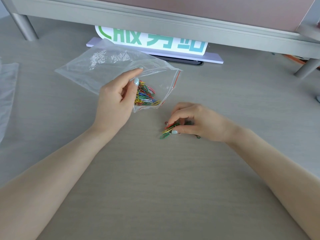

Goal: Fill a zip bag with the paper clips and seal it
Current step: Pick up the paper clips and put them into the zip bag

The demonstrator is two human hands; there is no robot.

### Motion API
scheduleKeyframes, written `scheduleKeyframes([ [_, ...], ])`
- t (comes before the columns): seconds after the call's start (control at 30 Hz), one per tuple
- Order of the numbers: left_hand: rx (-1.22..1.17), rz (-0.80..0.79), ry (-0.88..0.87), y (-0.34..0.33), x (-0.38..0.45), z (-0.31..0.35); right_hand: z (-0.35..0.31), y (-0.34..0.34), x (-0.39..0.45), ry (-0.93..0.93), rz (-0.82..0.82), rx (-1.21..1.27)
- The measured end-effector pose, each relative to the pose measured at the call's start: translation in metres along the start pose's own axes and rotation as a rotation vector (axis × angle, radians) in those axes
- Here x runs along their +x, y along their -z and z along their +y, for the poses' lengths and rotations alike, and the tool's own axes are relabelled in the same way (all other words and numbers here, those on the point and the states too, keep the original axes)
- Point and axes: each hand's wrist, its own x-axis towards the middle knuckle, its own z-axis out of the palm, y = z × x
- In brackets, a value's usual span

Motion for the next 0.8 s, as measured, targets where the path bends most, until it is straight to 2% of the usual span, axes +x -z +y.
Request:
scheduleKeyframes([
  [0.2, -0.008, 0.000, 0.015, 0.001, 0.000, 0.001, -0.007, -0.001, -0.003, 0.104, 0.016, -0.296],
  [0.47, 0.003, -0.004, 0.006, 0.001, 0.001, 0.000, -0.011, -0.010, -0.006, 0.177, 0.145, -0.520],
  [0.6, -0.009, -0.010, 0.017, 0.001, 0.001, 0.000, -0.008, -0.015, -0.005, 0.183, 0.231, -0.512],
  [0.8, -0.013, -0.015, 0.021, 0.001, 0.001, 0.001, -0.003, -0.013, -0.004, 0.069, 0.288, -0.302],
])
